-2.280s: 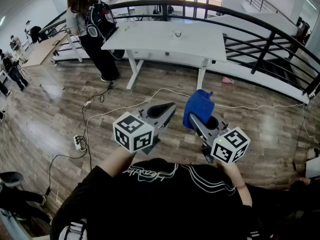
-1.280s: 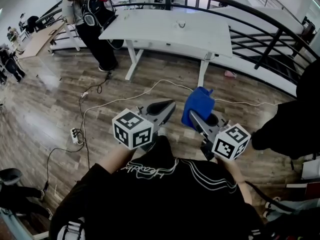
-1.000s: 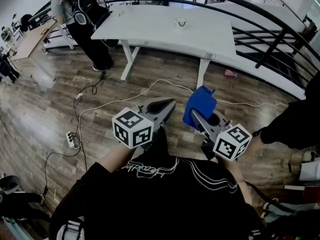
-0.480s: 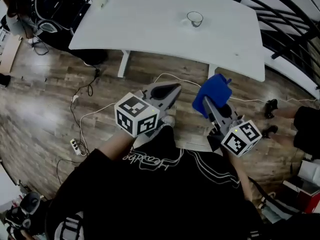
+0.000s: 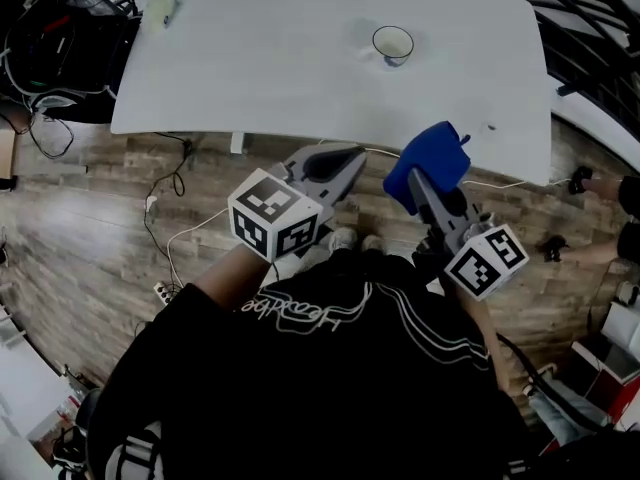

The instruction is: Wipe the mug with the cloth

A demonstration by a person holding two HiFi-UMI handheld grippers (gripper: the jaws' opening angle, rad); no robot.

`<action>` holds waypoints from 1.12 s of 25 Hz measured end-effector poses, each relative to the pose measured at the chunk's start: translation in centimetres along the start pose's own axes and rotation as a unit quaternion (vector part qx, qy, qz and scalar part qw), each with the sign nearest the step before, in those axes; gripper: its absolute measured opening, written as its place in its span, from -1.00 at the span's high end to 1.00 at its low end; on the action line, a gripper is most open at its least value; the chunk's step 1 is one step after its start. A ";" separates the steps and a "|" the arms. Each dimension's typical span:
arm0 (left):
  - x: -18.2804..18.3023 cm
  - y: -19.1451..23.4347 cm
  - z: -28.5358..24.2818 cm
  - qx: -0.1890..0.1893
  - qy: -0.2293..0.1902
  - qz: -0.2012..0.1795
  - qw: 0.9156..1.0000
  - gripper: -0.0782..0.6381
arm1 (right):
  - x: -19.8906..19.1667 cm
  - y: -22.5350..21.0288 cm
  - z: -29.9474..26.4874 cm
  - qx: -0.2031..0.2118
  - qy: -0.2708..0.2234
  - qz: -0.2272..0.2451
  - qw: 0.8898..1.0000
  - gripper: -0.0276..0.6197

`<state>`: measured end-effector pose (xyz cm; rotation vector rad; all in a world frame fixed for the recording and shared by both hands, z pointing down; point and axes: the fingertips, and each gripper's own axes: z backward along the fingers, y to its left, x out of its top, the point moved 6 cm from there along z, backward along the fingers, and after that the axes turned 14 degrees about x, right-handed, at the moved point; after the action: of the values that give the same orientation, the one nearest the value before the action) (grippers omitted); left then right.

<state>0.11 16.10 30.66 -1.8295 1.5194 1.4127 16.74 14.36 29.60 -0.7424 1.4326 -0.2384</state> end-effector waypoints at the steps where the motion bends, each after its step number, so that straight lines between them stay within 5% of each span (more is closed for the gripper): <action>1: 0.0 0.3 -0.8 0.004 0.005 -0.006 1.000 0.76 | -0.1 -0.8 -0.1 0.003 -0.001 -0.006 1.000 0.76; 8: 1.4 4.3 -5.8 0.080 0.032 -0.030 0.996 0.76 | 0.2 -7.3 -1.9 0.029 0.006 -0.057 0.998 0.76; 15: 1.7 6.3 -9.3 0.085 0.043 -0.049 0.994 0.76 | 0.3 -10.0 -4.0 0.028 -0.003 -0.091 0.995 0.76; 22: 2.9 10.7 -12.0 0.061 0.053 -0.067 0.994 0.76 | 1.0 -11.3 -6.2 -0.017 -0.055 -0.115 0.992 0.76; 28: 3.0 13.8 -15.2 -0.017 0.083 -0.119 0.989 0.49 | 0.7 -11.7 -9.0 -0.058 -0.133 -0.137 0.980 0.76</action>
<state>-5.56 -2.14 38.67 -2.1146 1.3051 1.2070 11.54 2.22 36.33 -1.0293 1.0950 -0.2595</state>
